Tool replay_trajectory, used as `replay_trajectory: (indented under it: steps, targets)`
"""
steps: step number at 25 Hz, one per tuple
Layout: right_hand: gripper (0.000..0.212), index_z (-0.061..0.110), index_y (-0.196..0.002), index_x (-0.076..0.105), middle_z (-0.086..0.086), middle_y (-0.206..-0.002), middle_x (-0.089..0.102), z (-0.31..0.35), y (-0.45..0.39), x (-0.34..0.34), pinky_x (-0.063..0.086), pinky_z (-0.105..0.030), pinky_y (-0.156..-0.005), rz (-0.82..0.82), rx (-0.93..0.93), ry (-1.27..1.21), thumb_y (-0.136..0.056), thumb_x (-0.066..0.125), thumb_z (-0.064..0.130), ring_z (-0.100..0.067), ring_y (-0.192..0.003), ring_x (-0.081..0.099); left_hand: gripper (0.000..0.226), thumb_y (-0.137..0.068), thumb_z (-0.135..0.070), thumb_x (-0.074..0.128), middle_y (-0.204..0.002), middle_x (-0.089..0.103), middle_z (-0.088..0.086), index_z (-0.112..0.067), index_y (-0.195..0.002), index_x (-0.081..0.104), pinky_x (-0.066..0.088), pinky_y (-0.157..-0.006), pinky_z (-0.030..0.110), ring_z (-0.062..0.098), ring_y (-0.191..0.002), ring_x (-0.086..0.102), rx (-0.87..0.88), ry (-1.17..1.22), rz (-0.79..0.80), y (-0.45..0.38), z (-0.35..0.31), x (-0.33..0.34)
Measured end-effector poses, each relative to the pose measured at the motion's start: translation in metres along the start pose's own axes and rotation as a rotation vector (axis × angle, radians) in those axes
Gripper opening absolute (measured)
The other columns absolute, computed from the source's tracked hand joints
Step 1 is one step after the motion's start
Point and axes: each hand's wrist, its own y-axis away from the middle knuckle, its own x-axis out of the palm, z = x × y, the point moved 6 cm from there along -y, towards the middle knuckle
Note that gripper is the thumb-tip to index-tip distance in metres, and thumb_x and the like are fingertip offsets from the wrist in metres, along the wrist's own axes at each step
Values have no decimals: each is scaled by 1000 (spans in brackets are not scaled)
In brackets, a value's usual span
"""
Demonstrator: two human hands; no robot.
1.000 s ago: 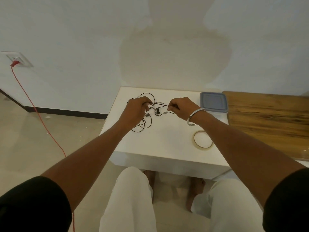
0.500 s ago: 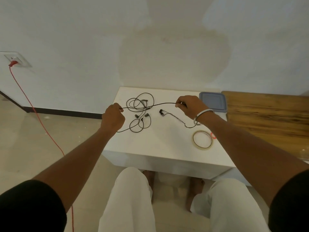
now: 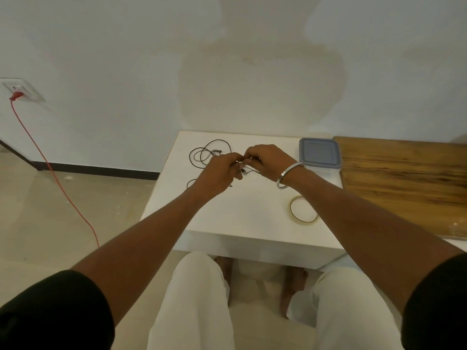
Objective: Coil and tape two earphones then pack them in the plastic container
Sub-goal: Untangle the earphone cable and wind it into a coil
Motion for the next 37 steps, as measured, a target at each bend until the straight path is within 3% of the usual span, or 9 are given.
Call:
replay_trajectory:
  steps: [3, 6, 11, 18, 23, 27, 30, 33, 37]
  targets:
    - [23, 15, -98, 64, 0, -88, 65, -15, 5, 0, 44, -33, -72, 11, 77, 19, -96, 48, 32, -17, -79, 53, 25, -101, -14, 44, -76, 69, 3, -10, -110, 67, 48, -88, 31, 16, -88, 67, -67, 2, -71, 3, 15, -16]
    - [25, 18, -100, 63, -1, -87, 64, -26, 12, 0, 45, -34, -69, 16, 126, 49, -96, 47, 36, -21, -79, 56, 26, -101, -17, 39, -70, 66, -4, -15, -103, 65, 49, -74, 24, 9, -74, 65, -130, -50, -134, 11, 37, -32]
    - [24, 18, -102, 64, -2, -93, 68, -34, 15, 1, 50, -37, -74, 36, 153, 79, -97, 45, 32, -22, -85, 60, 26, -101, -21, 34, -80, 70, 2, -20, -94, 59, 50, -69, 36, 24, -65, 60, -247, -222, -206, 24, 64, -45]
    - [24, 19, -104, 63, -2, -98, 66, -50, 26, -6, 51, -39, -75, 50, 199, 168, -97, 45, 33, -24, -89, 61, 24, -95, -6, 37, -92, 67, 4, -16, -100, 58, 44, -88, 41, 29, -83, 62, -496, -396, -306, 41, 89, -64]
    - [24, 21, -103, 66, -2, -97, 68, -51, 27, -5, 50, -37, -76, 40, 193, 97, -97, 46, 31, -23, -89, 61, 47, -83, -7, 55, -136, 45, 13, -6, -130, 46, 35, -103, 44, 33, -127, 43, -752, -428, -217, 44, 87, -59]
    - [22, 21, -100, 67, 2, -94, 69, -28, 13, 5, 51, -35, -78, 67, 132, 0, -96, 48, 31, -17, -81, 65, 67, -85, -1, 58, -152, 32, 11, -4, -146, 30, 25, -113, 29, 24, -142, 28, -294, -113, -113, 15, 33, -14]
    - [23, 20, -103, 67, 2, -91, 70, -13, 5, 10, 48, -30, -75, 72, 77, -15, -96, 47, 30, -12, -76, 61, 55, -91, -8, 59, -135, 56, 5, -11, -143, 40, 37, -105, 22, 16, -127, 50, 6, 45, 33, 10, -2, 18]
    - [24, 17, -102, 66, 0, -88, 67, -9, 4, 10, 49, -35, -75, 51, 58, -13, -97, 45, 29, -19, -80, 59, 35, -94, -15, 58, -102, 69, 1, -12, -129, 53, 40, -74, 2, 12, -97, 66, -46, 90, 0, 5, -4, 18]
    - [24, 17, -96, 67, -1, -82, 67, -17, 9, 5, 48, -33, -72, 16, 75, -27, -96, 49, 32, -20, -76, 60, 21, -97, -10, 49, -73, 64, -5, -11, -107, 67, 38, -53, 3, -5, -59, 61, -167, 72, -9, 5, 10, 1]
